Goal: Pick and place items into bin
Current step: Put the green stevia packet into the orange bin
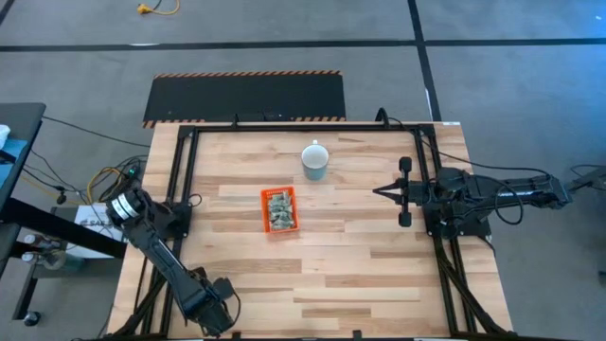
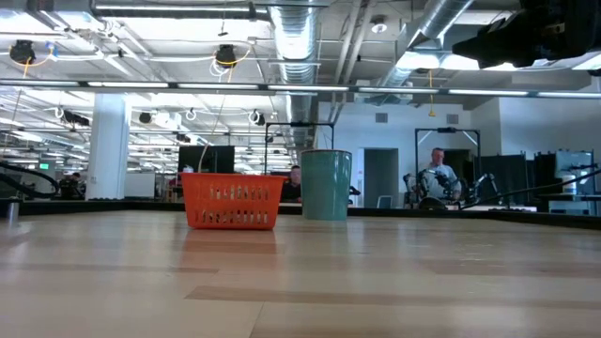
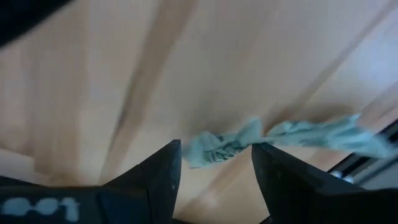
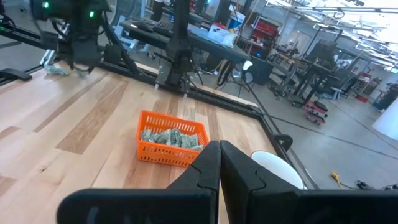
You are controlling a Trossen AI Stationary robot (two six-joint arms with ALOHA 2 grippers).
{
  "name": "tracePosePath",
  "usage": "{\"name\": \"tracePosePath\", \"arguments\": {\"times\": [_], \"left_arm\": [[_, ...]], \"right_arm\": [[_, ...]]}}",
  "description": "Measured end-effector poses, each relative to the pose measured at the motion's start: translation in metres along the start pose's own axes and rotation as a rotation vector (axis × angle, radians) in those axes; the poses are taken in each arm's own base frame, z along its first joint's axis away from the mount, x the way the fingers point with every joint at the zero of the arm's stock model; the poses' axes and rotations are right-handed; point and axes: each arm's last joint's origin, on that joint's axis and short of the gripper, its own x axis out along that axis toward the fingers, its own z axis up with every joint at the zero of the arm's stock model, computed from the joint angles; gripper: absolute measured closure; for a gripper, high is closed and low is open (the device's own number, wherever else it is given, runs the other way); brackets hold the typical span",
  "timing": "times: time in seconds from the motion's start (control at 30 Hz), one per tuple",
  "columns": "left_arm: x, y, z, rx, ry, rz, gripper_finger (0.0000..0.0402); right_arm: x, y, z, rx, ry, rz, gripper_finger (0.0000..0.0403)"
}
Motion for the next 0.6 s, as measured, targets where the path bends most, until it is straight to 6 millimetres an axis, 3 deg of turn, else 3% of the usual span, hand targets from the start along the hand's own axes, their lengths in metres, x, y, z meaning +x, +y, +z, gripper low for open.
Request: {"name": "tracePosePath", "arguments": {"times": [0.17, 0.3, 0.6], "left_arm": [[0.02, -0.002, 0.004, 0.054, 0.147, 0.037, 0.0216], [0.022, -0.003, 0.006, 0.113, 0.15, 0.038, 0.023], [0.019, 0.0, 0.014, 0.146, 0.13, 0.045, 0.0308]], "right_arm": [[0.0, 0.0, 0.0, 0.0, 0.0, 0.0, 0.0401], [0.0, 0.0, 0.0, 0.0, 0.0, 0.0, 0.0401], [0.0, 0.0, 0.0, 0.0, -0.001, 0.0, 0.0401]]}}
